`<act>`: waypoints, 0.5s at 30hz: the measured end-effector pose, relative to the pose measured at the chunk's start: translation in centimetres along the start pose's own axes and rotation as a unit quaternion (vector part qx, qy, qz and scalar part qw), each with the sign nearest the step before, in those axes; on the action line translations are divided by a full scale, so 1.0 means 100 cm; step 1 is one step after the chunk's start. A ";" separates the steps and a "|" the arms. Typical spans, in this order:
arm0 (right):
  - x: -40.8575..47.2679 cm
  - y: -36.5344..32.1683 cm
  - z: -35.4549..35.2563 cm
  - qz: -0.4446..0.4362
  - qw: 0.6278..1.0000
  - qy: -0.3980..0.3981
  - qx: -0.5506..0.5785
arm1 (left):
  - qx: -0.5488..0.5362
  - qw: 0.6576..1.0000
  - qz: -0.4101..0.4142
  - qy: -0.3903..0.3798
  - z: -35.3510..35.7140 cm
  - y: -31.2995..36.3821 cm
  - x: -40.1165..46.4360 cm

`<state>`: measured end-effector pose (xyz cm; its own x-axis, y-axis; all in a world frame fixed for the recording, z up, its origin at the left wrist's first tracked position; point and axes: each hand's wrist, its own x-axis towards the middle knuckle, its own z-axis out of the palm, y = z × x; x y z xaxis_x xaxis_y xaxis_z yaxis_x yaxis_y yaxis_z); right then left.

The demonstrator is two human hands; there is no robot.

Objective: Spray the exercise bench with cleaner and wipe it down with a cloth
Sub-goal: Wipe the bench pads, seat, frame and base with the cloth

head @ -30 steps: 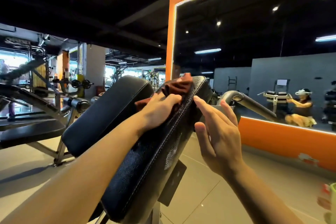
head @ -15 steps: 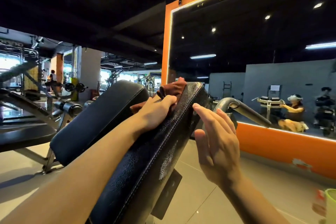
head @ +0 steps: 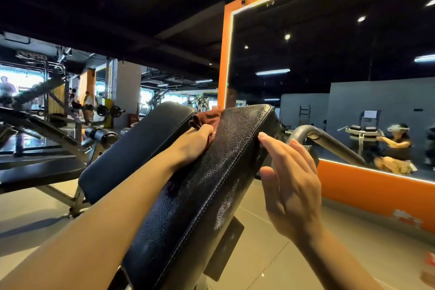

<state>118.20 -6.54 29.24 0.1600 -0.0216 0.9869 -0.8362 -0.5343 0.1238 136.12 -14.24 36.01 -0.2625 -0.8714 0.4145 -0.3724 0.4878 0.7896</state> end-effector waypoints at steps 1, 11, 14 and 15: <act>-0.001 -0.001 0.000 0.004 1.000 0.004 0.001 | 0.010 1.000 -0.003 0.007 -0.002 -0.006 -0.010; 0.001 -0.002 0.009 0.002 0.999 0.031 -0.039 | -0.041 0.998 0.043 -0.021 -0.002 -0.013 -0.004; 0.001 -0.001 0.009 -0.013 0.998 0.033 -0.056 | -0.022 0.999 0.041 -0.027 0.003 0.008 0.027; 0.001 -0.001 0.009 -0.015 0.998 0.032 -0.060 | -0.011 0.999 0.039 -0.026 0.004 0.010 0.032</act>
<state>118.76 -7.26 29.26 0.1560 0.0493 0.9865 -0.8889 -0.4286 0.1619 134.58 -16.48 37.95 -0.3358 -0.8261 0.4525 -0.3299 0.5531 0.7650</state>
